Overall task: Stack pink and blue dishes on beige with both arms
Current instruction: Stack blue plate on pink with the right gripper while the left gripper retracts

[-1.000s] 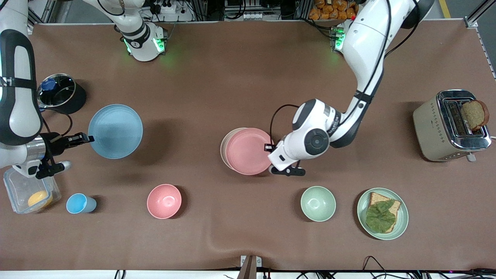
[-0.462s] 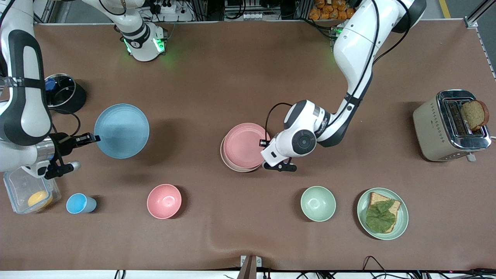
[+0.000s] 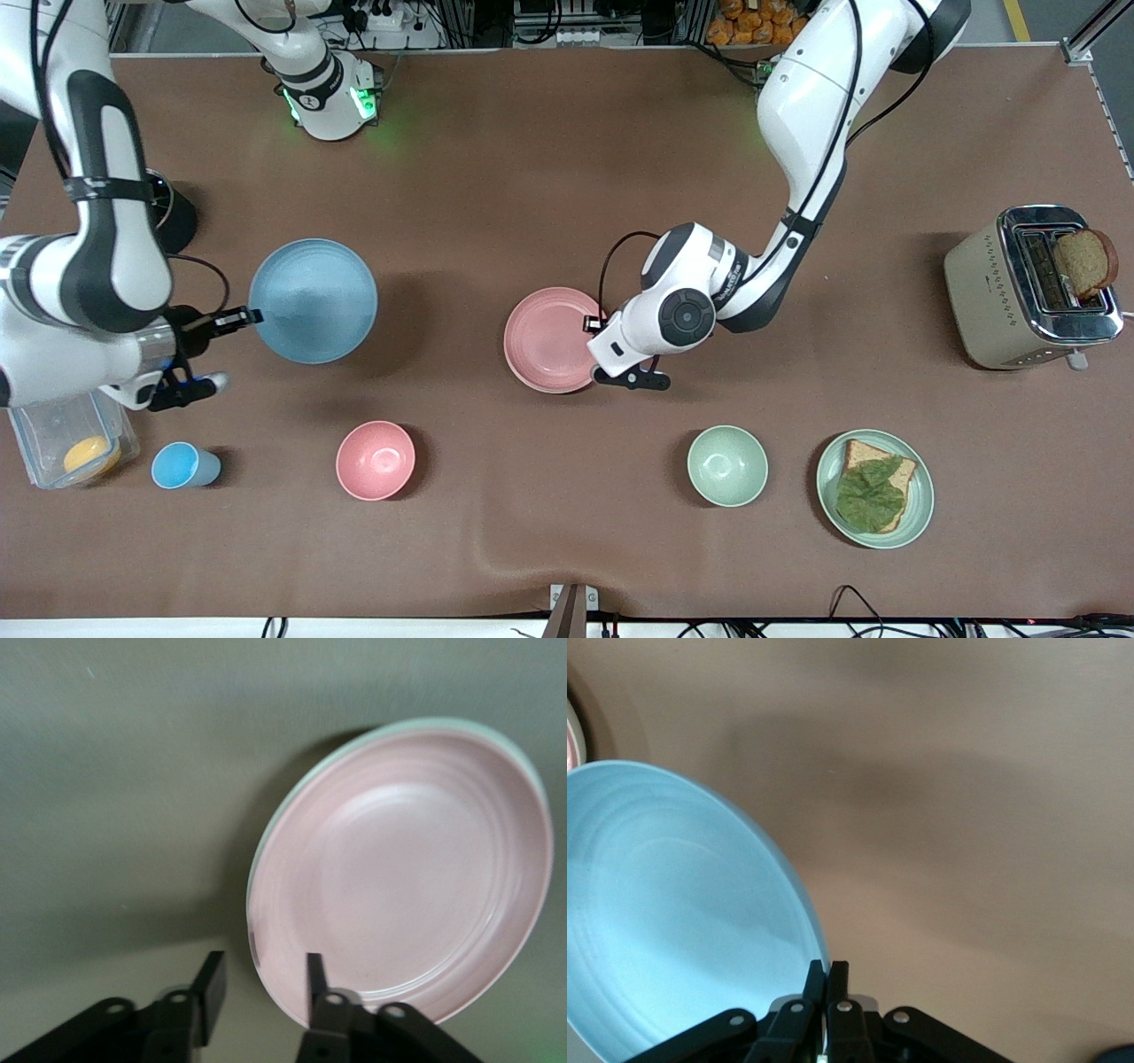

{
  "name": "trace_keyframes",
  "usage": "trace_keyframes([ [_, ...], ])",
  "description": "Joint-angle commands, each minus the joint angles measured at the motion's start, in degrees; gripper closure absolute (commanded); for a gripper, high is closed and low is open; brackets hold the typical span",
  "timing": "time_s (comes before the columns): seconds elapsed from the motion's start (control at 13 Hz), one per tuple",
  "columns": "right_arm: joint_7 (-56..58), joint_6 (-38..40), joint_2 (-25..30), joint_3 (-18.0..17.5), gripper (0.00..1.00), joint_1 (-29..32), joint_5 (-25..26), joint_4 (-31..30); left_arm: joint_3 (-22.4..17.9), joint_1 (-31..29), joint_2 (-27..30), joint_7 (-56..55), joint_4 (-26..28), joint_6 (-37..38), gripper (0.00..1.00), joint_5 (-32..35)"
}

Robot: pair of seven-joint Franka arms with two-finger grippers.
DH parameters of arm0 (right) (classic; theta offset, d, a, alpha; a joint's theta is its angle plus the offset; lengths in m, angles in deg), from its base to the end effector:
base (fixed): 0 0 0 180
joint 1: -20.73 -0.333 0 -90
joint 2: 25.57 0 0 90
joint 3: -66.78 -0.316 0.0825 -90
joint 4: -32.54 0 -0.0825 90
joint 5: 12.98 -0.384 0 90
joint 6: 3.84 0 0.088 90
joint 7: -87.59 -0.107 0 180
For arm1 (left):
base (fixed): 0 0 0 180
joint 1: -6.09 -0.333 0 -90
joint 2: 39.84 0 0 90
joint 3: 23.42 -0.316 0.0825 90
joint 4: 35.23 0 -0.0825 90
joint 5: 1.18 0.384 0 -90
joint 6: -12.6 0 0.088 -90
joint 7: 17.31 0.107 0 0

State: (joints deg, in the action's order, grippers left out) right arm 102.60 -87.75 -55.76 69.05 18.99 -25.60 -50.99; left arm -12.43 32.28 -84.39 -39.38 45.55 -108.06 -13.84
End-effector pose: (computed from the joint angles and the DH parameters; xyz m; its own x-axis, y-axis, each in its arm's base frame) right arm 0.6393 0.0232 0.3514 0.8630 0.2632 -0.4312 0.1365 -0.9433 -0.3026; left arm 0.5853 -0.4233 0.2416 0.9715 -0.1178 -0.2055 -0.0642 -0.9661 0.2499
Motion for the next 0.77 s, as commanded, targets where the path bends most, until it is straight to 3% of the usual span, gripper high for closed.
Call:
trace_keyframes([
  [0.0, -5.68, -2.03, -2.41, 0.45, 1.0, -4.83, -4.32, 1.0, -0.79, -3.57, 5.86, 0.27, 0.52, 0.7, 0.0, 0.09],
  [0.23, -13.31, -8.79, -5.92, 0.37, 1.0, -11.24, -7.94, 1.0, -0.79, -8.94, 11.14, 0.45, 0.7, 3.05, 0.0, 7.53],
  [0.46, -21.05, -16.78, -8.74, 0.45, 1.0, -17.05, -12.94, 1.0, -0.79, -10.44, 15.19, 0.45, 0.61, 7.72, 0.0, 13.96],
  [0.69, -23.88, -23.38, -12.08, 0.37, 1.0, -21.7, -17.52, 1.0, -0.7, -14.13, 22.56, 0.8, 0.78, 17.37, 0.0, 14.68],
])
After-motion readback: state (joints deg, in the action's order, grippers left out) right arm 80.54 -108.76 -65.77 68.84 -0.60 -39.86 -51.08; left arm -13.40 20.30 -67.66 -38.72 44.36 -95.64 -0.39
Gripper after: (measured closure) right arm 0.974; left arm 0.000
